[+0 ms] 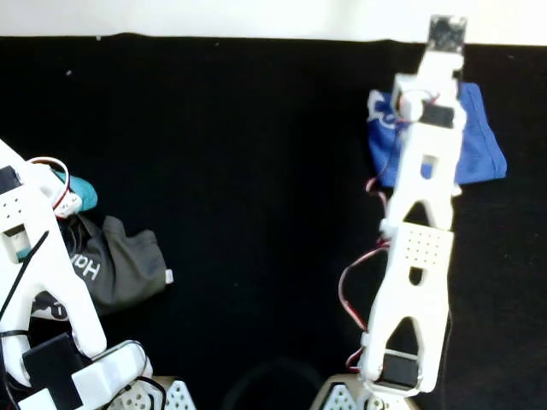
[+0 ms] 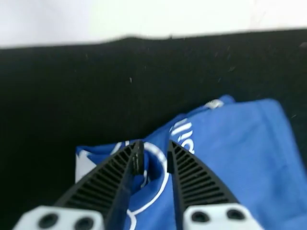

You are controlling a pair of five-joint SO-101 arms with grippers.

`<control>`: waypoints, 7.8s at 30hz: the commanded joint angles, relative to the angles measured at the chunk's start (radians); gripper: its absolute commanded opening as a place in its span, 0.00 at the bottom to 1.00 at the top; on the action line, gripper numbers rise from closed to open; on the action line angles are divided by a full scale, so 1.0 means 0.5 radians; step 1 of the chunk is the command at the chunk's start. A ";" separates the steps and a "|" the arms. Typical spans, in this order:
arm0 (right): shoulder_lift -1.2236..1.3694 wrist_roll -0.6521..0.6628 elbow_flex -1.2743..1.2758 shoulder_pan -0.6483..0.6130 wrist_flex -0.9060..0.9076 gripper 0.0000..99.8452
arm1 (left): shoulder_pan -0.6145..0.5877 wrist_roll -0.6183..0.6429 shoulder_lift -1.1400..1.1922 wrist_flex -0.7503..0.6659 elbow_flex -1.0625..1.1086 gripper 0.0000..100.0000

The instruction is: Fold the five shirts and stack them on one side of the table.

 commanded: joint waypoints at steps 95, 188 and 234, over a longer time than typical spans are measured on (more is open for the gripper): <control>-3.003 0.092 1.346 -0.453 1.781 0.20 | -0.944 -0.850 1.119 0.687 -2.147 0.18; -4.138 0.104 3.540 0.358 1.214 0.20 | 2.196 -0.377 0.054 0.835 -1.456 0.12; -2.705 0.384 3.245 -0.370 1.026 0.01 | 0.885 -0.651 0.057 0.792 -0.032 0.20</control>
